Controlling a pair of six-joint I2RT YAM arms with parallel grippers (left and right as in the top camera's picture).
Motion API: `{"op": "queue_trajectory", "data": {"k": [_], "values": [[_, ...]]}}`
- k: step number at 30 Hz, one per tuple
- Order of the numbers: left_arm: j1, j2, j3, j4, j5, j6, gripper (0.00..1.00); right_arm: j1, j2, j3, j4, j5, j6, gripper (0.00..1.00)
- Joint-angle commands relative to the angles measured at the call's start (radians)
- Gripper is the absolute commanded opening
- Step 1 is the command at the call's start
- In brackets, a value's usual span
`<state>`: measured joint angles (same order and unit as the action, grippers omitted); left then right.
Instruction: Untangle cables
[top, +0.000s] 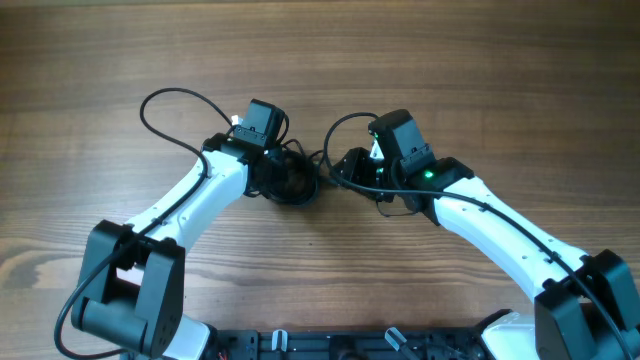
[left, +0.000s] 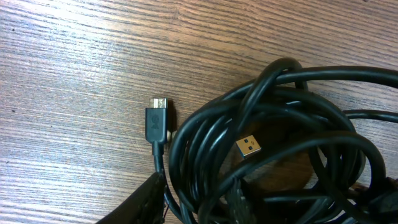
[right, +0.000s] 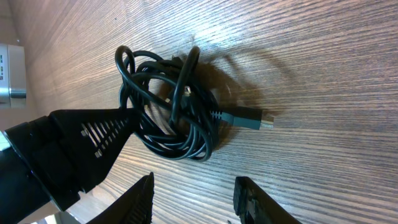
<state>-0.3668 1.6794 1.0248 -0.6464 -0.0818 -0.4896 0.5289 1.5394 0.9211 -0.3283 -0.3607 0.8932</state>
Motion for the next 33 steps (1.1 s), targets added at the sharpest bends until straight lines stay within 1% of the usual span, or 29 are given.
{"op": "queue_trajectory", "data": {"k": [1,6,9,12,13,14,15,16,17,18,20,21,25,29,33], "values": [[-0.003,0.010,0.006,0.000,-0.013,0.011,0.35,0.004,0.017,0.006,0.001,0.016,0.007,0.45],[-0.003,0.010,-0.024,0.013,-0.013,0.011,0.34,0.004,0.017,0.006,0.002,0.016,0.008,0.45],[-0.003,0.010,-0.045,0.039,-0.013,0.011,0.25,0.004,0.017,0.006,0.005,0.016,0.008,0.45],[-0.003,0.010,-0.045,0.061,-0.013,0.011,0.19,0.004,0.017,0.006,0.006,0.016,0.008,0.45],[-0.003,0.010,-0.045,0.064,-0.008,0.011,0.14,0.004,0.017,0.006,0.009,0.016,0.008,0.45],[-0.003,0.010,-0.045,0.065,0.005,0.011,0.09,0.004,0.017,0.006,0.014,0.016,0.007,0.41],[-0.003,0.010,-0.045,0.065,0.033,0.011,0.04,0.004,0.017,0.006,0.024,0.016,0.006,0.36],[-0.003,0.010,-0.045,0.065,0.057,0.011,0.04,0.004,0.017,0.006,0.029,0.016,0.006,0.32],[-0.003,0.010,-0.045,0.064,0.090,0.011,0.04,0.004,0.017,0.006,0.029,0.014,0.008,0.33],[-0.003,0.010,-0.045,0.064,0.116,0.011,0.04,0.004,0.017,0.006,0.028,0.000,0.007,0.40],[-0.003,0.009,-0.045,0.068,0.119,0.011,0.04,0.004,0.017,0.006,0.029,-0.006,0.010,0.43],[-0.003,0.009,-0.045,0.076,0.119,0.011,0.04,0.004,0.017,0.006,0.034,-0.002,0.034,0.48],[-0.025,0.009,-0.045,0.098,0.118,0.022,0.04,0.004,0.017,0.006,0.084,0.039,0.031,0.55],[-0.051,0.009,-0.045,0.097,0.115,0.034,0.04,0.004,0.029,0.006,0.116,0.102,0.030,0.55],[-0.055,0.010,-0.045,0.097,0.115,0.034,0.04,0.005,0.132,0.006,0.198,0.098,0.034,0.55]]}}
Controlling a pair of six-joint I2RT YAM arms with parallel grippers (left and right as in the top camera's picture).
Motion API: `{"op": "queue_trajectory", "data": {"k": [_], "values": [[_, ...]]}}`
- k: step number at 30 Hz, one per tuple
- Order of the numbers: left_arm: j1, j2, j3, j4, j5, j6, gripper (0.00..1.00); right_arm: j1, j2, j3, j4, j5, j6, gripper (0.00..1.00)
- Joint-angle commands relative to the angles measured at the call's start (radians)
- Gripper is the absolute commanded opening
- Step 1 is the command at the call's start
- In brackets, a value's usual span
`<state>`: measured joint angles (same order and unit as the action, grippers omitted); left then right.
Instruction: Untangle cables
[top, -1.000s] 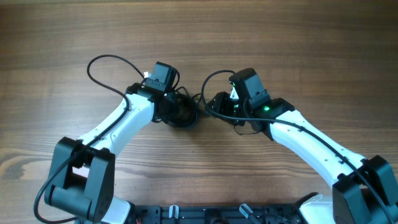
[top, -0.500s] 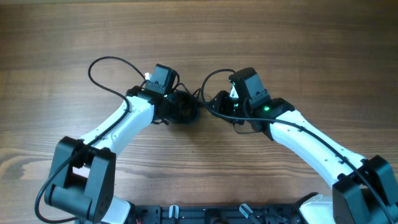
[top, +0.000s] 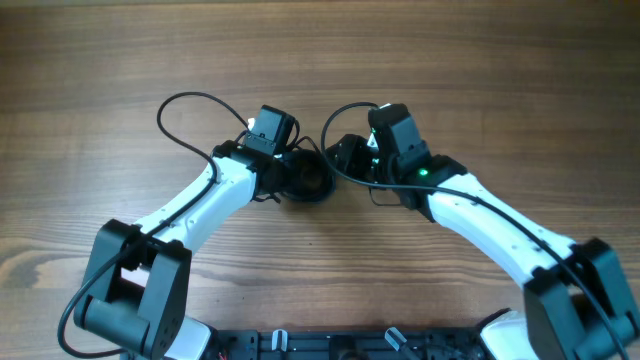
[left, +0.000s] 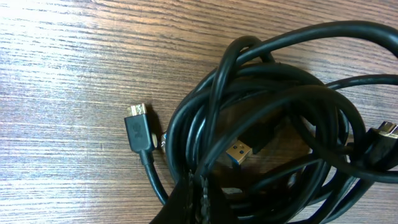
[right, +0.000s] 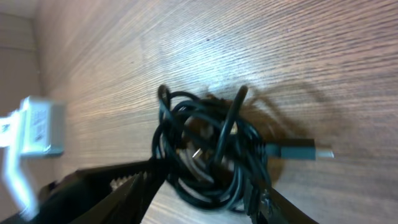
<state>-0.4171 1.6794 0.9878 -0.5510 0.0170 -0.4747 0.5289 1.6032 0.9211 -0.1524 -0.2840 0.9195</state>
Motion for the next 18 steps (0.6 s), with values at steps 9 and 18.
{"op": "queue_trajectory", "data": {"k": [9,18], "values": [[-0.005,0.010,-0.008,0.003,0.016,0.019,0.04,0.005,0.130,0.006,0.156,-0.019,-0.004,0.04],[-0.005,0.010,-0.008,0.013,0.016,0.019,0.09,0.005,0.136,0.003,0.055,0.018,-0.003,0.60]]}}
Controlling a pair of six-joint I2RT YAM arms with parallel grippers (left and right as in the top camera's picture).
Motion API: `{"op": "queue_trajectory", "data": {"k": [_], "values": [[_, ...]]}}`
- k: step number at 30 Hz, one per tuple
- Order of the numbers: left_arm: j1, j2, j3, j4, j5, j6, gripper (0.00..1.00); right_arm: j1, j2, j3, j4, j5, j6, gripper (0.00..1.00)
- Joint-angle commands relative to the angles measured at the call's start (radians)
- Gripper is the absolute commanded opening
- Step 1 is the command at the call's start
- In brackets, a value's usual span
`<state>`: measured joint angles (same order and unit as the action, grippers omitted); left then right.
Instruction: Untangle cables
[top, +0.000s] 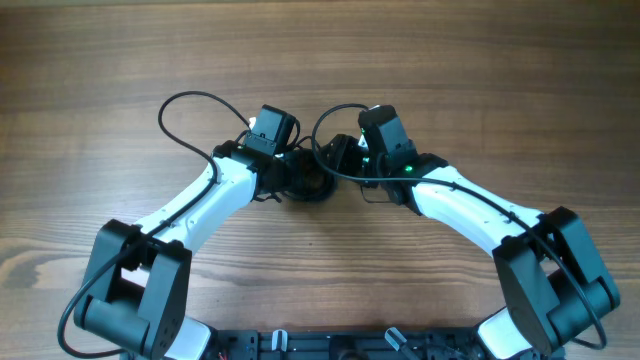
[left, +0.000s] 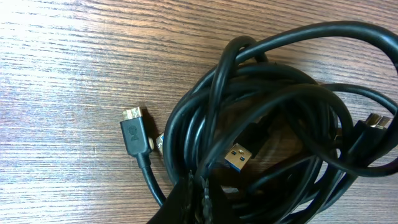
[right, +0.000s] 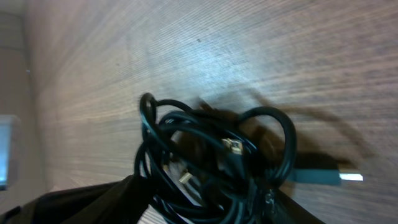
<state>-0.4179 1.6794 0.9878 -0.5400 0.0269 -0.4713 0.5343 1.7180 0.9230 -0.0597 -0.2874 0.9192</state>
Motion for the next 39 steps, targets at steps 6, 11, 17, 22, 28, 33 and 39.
{"op": "queue_trajectory", "data": {"k": [6,11,17,22,28,33,39], "values": [[-0.004,0.010,-0.008,-0.003,0.006,0.015,0.09,-0.101,-0.025,0.114,-0.167,-0.220,-0.106,0.59],[-0.004,0.010,-0.008,-0.001,0.006,0.015,0.10,-0.098,-0.023,0.099,-0.299,-0.206,-0.045,0.59],[-0.004,0.010,-0.008,-0.001,0.006,0.016,0.10,0.004,0.026,0.080,-0.176,0.042,0.070,0.49],[-0.004,0.010,-0.008,-0.001,0.006,0.016,0.11,0.019,0.069,0.080,-0.179,0.138,0.089,0.40],[-0.004,0.010,-0.008,-0.002,0.005,0.016,0.11,0.015,0.094,0.080,-0.126,0.053,0.056,0.04],[-0.004,0.010,-0.008,-0.017,-0.025,0.015,0.10,-0.043,0.019,0.080,-0.121,-0.241,-0.030,0.04],[-0.004,0.010,-0.008,-0.027,-0.074,-0.011,0.09,-0.166,0.005,0.080,-0.040,-0.741,-0.069,0.04]]}}
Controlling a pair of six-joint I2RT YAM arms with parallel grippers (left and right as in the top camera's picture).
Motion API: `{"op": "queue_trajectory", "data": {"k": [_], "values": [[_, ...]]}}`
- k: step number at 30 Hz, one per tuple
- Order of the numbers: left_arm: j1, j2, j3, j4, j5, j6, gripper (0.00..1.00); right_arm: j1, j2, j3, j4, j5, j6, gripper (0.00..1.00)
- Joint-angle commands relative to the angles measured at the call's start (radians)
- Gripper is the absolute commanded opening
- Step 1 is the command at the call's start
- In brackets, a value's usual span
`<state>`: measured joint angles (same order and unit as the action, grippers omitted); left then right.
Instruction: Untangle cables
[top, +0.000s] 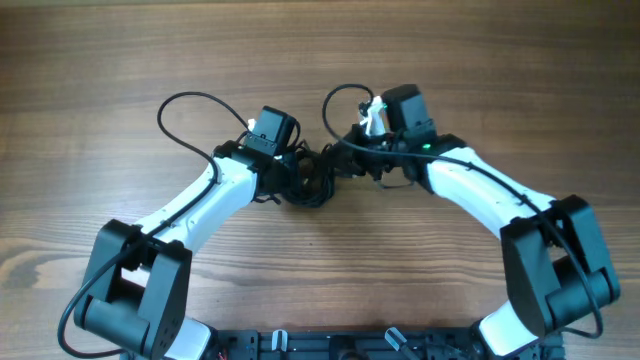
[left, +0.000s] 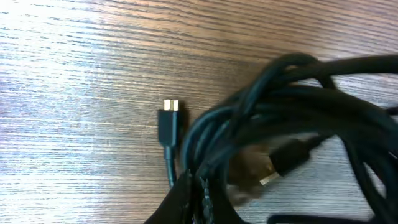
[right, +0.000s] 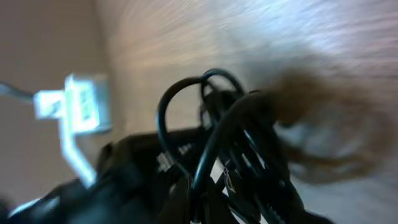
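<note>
A tangle of black cables (top: 312, 180) lies on the wooden table between my two grippers. My left gripper (top: 288, 172) is shut on strands at the bundle's left side; in the left wrist view its fingertips (left: 200, 194) pinch the cables (left: 292, 106). A small plug (left: 170, 119) lies free beside the bundle, and a USB plug (left: 281, 165) sits inside it. My right gripper (top: 346, 160) is shut on one strand (right: 214, 140) at the bundle's right side, seen blurred in the right wrist view (right: 199, 193). The bundle looks stretched between both grippers.
The wooden tabletop (top: 500, 60) spreads all round the bundle. The left arm's own black cable loop (top: 185, 105) arcs out to the left, and the right arm's loop (top: 340, 100) rises behind its wrist. The arms' base (top: 300, 345) runs along the front edge.
My right gripper, then open around the bundle's right side, is now shut on a strand and has moved right and up. The bundle is drawn out longer. My left gripper kept its hold.
My left gripper held the bundle's left side while the right gripper stood open a little to the right. Then the right fingers stood around the bundle's edge, both arms slightly shifted. Now the right gripper is shut on a strand and the tangle is stretched between them.
</note>
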<state>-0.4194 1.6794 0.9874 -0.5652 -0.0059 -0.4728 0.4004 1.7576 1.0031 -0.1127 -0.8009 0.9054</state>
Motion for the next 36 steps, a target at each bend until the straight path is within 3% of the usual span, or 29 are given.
{"op": "queue_trajectory", "data": {"k": [1,3,6,7,8,9,13,16,20,24,26,32,35,36], "values": [[-0.002,0.010,-0.008,-0.003,-0.043,-0.011,0.08,-0.056,-0.035,0.000,0.029,-0.284,-0.108,0.04],[-0.002,0.010,-0.009,-0.010,-0.078,-0.060,0.08,-0.085,-0.035,0.000,0.033,-0.314,-0.129,0.04],[0.000,0.007,0.000,0.015,-0.071,-0.058,0.18,-0.085,-0.034,0.000,0.018,-0.269,-0.173,0.04],[0.006,0.001,0.026,0.000,-0.051,-0.054,0.29,-0.082,-0.034,0.000,0.010,-0.249,-0.178,0.04],[0.018,-0.014,0.063,-0.026,-0.029,-0.054,0.57,-0.080,-0.034,0.000,-0.002,-0.218,-0.180,0.04],[0.027,-0.028,0.083,-0.034,-0.012,-0.053,0.76,-0.079,-0.034,0.000,-0.001,-0.216,-0.180,0.04],[0.101,-0.048,0.095,-0.042,0.224,0.121,0.88,-0.079,-0.034,0.000,-0.001,-0.269,-0.176,0.04],[0.173,-0.047,0.092,-0.042,0.395,0.227,0.88,-0.079,-0.034,0.000,0.000,-0.274,-0.172,0.04],[0.192,-0.033,0.048,-0.044,0.433,0.242,0.88,-0.079,-0.034,0.000,0.060,-0.337,-0.168,0.04],[0.207,-0.015,0.038,-0.046,0.745,0.443,0.86,-0.079,-0.034,0.000,0.117,-0.341,-0.105,0.04],[0.235,-0.015,0.038,-0.045,0.820,0.474,0.86,-0.079,-0.034,0.000,0.159,-0.341,-0.064,0.04],[0.258,-0.014,0.033,-0.059,0.712,0.491,0.72,-0.079,-0.034,0.000,0.269,-0.446,-0.023,0.04],[0.258,-0.011,0.018,-0.052,0.537,0.422,0.55,-0.079,-0.034,0.000,0.269,-0.446,-0.023,0.04],[0.258,-0.011,0.008,-0.040,0.453,0.352,0.44,-0.079,-0.034,0.000,0.269,-0.440,-0.023,0.04]]}}
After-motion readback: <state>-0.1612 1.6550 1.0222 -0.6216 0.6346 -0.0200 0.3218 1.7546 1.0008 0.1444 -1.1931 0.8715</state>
